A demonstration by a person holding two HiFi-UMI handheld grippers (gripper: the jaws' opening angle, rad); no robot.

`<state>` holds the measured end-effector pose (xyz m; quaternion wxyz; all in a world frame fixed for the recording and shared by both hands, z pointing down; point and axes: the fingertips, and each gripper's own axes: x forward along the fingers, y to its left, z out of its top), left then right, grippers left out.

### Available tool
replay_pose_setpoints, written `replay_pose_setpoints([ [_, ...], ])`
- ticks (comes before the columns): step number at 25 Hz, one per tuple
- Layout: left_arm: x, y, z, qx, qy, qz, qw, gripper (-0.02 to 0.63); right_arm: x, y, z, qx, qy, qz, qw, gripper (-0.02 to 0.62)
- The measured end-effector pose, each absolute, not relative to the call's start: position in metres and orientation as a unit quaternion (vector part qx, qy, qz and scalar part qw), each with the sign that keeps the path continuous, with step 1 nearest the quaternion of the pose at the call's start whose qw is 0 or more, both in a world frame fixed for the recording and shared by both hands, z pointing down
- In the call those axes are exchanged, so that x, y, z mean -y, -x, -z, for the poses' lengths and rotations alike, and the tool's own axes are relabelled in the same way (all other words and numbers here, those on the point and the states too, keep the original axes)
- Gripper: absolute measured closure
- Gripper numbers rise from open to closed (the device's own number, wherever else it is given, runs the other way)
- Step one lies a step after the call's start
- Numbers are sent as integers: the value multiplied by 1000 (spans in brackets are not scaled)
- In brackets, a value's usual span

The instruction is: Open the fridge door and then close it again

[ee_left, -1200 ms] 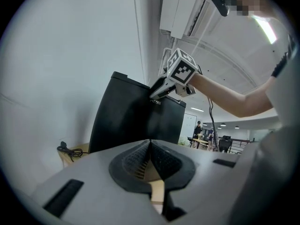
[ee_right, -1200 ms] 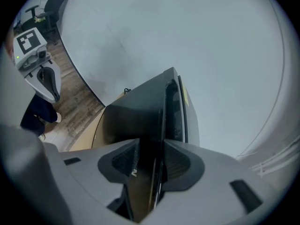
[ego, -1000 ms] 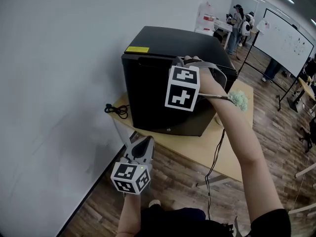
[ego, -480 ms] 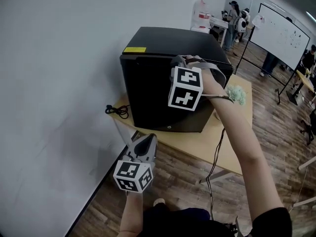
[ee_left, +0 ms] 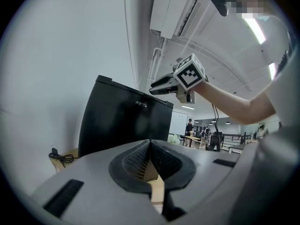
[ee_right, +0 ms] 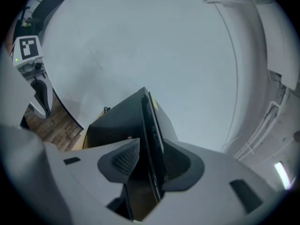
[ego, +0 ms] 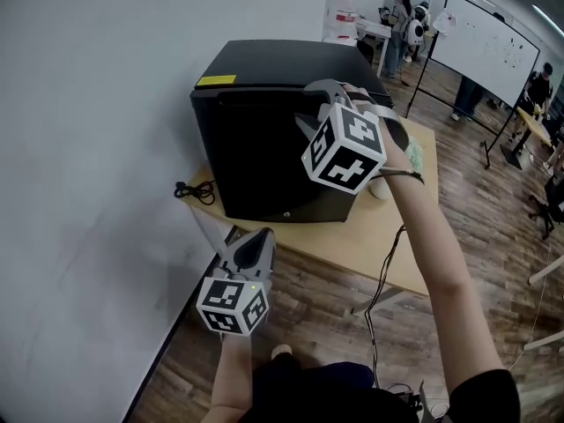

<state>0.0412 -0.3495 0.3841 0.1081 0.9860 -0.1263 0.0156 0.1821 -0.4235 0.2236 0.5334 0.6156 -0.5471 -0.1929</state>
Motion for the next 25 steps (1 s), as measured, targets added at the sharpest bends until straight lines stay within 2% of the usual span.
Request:
replay_pose_setpoints([
  [14,303,-76,-362,87,-993,-11,82,600,290,-179,-232,661,-729,100,148,503],
  [25,272,-90,-369,81,-993,-10,86,600,214,-187,-297,604,-796,28,-32,594],
])
